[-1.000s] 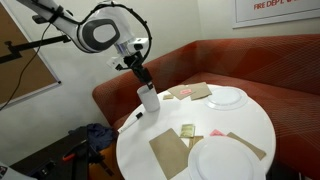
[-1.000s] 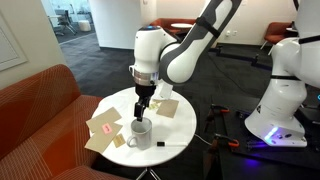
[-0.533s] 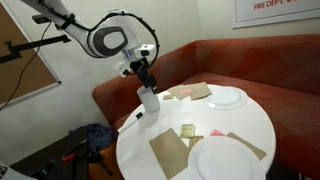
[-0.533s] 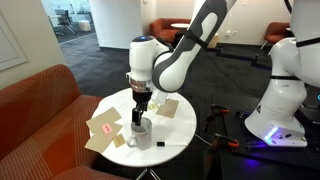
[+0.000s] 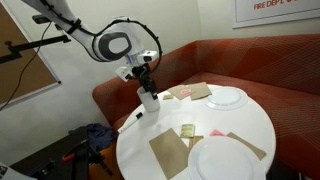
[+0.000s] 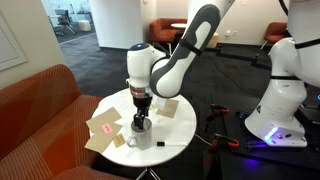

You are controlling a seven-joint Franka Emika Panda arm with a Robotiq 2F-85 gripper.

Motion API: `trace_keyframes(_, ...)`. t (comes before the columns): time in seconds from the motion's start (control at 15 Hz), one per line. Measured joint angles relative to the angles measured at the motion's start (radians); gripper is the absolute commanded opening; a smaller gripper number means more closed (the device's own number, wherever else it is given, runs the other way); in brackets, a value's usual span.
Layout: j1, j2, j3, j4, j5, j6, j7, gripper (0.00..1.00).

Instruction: Move the grey mug to the right

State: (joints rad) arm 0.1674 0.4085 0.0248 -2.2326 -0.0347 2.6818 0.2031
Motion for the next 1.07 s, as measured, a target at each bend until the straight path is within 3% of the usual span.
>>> trace_keyframes(0.4, 0.002, 0.023, 0.000, 0.016, 0.000, -0.016, 0.000, 0.05)
trace_keyframes(0.47, 0.003, 0.025, 0.000, 0.019, 0.000, -0.020, 0.000, 0.01)
trace_keyframes(1.07, 0.007, 0.050, -0.001, 0.074, 0.000, -0.080, 0.000, 0.03)
